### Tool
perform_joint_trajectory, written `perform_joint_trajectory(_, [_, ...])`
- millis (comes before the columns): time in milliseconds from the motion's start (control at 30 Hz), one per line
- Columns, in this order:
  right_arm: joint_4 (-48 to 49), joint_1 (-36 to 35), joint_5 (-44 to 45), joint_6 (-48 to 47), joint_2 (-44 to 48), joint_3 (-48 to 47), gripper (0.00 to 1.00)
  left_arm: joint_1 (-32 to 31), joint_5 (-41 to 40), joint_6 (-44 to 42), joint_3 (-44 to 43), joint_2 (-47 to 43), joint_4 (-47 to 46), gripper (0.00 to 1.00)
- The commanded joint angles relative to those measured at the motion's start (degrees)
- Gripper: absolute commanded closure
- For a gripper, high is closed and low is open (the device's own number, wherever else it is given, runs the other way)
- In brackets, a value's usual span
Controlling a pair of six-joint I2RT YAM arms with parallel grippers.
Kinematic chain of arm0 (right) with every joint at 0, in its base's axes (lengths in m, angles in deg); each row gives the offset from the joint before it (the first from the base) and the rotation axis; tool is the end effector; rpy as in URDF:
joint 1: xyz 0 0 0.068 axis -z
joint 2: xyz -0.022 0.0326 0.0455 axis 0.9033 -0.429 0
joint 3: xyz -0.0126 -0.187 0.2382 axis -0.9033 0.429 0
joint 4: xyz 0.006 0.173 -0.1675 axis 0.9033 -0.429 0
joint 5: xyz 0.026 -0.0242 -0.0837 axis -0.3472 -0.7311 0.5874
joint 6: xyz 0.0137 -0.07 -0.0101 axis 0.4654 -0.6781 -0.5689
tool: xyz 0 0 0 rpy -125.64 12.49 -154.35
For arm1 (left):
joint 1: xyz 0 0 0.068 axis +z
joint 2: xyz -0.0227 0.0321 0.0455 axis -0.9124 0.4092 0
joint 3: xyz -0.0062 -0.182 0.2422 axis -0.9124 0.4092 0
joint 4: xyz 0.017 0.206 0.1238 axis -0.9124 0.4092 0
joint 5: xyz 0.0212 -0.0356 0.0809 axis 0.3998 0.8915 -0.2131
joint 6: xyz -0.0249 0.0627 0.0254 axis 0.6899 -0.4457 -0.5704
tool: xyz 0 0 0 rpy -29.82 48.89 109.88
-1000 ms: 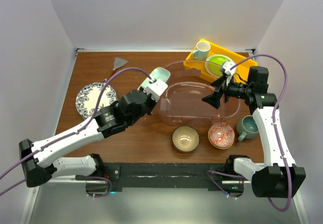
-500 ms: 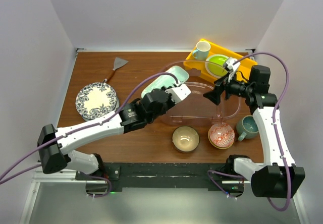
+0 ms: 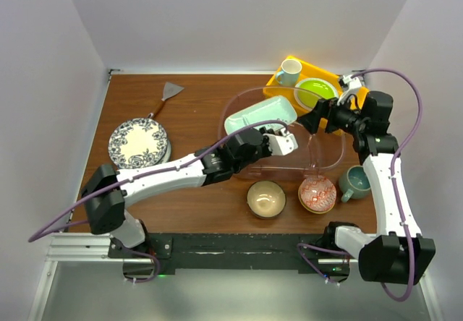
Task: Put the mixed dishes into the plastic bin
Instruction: Place the plate in the plastic bin.
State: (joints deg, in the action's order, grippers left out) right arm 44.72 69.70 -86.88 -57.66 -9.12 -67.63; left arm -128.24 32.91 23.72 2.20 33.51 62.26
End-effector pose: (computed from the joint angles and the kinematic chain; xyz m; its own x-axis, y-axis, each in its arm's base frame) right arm 0.2235 0.0196 0.3784 -0.4144 0.0785 -0.9067 -0.5205 0.7968 0.3069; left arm 0.1883 -0.3136 0.3504 0.1689 0.6140 -0.7710 0.6647 0.5066 0.5491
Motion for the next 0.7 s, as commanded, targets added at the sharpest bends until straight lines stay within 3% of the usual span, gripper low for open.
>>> perform_joint_trajectory(0, [3.5,1.0,10.9,6.8,1.6,-0.5,0.02,-0.3,4.0,-9.4,-5.5,1.3,-11.7,1.0])
perform_joint_trajectory(267, [4.2,1.8,19.6,9.4,2.1,0.2,0.02,2.6,10.5,-11.8,-9.1,7.4,-11.3,1.0])
perform_joint_trajectory(667, [4.5,2.0,20.2,9.6,2.4,0.4,0.02,10.2,22.9,-8.9,-15.1,16.0,-6.9,1.0])
